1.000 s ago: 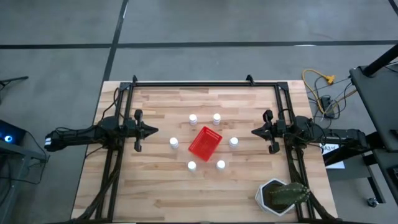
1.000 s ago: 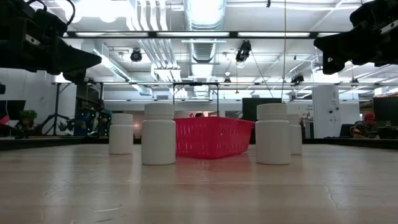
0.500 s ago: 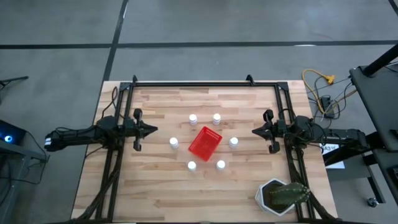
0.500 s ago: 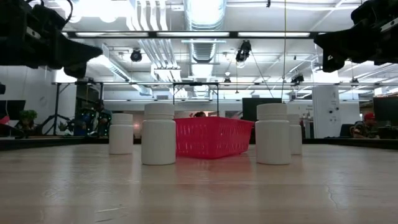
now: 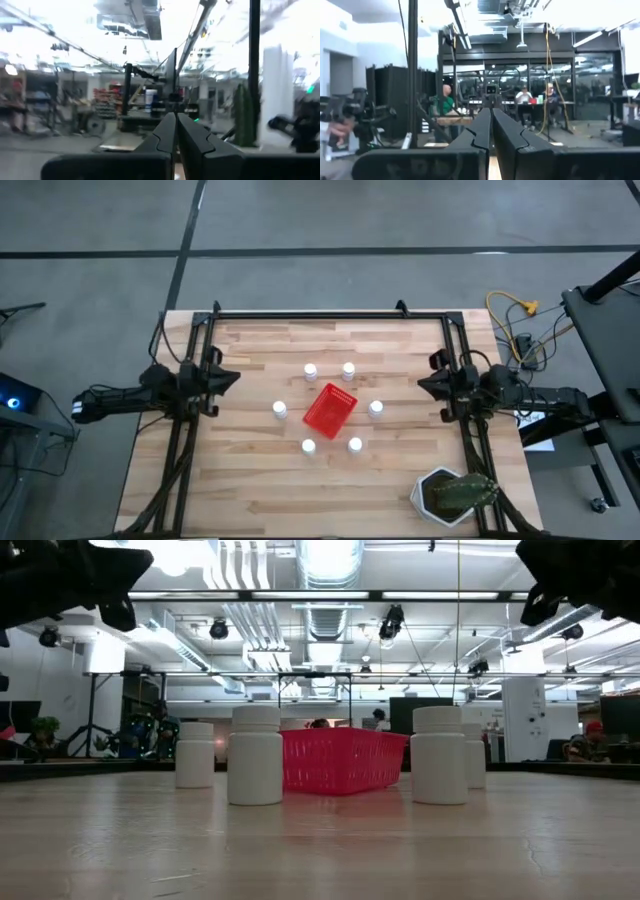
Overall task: Pick and place pill bottles into a basket
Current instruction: Put the white pill bottle into the red basket
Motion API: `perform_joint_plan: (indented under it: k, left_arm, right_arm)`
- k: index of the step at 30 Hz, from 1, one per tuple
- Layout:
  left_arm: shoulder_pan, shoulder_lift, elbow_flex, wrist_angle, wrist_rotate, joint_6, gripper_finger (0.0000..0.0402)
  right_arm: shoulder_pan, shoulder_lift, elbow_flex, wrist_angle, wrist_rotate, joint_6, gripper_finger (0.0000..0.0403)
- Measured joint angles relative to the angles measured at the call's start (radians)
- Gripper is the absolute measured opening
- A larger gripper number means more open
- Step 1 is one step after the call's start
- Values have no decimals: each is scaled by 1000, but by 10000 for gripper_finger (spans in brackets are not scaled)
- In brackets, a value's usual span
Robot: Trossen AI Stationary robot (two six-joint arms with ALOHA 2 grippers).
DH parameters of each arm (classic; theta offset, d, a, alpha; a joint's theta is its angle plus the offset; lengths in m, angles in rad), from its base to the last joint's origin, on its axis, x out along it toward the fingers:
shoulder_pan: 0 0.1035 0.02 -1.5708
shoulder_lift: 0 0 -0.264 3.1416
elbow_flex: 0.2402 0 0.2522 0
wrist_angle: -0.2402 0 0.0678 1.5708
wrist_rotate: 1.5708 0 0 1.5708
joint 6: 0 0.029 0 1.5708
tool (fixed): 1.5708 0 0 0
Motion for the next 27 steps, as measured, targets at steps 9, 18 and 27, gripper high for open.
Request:
perform_joint_plan:
  k: [9, 18, 27]
  left_arm:
    - [0, 21, 0, -3, 0, -246, 0]
    - [0, 154, 4, -13, 16, -288, 0]
    - [0, 330, 68, -11, 99, -285, 0]
  right_arm:
    - [0, 73, 0, -31, 81, 103, 9]
    - [0, 241, 0, -23, 81, 261, 9]
    - [0, 358, 106, -61, 67, 126, 9]
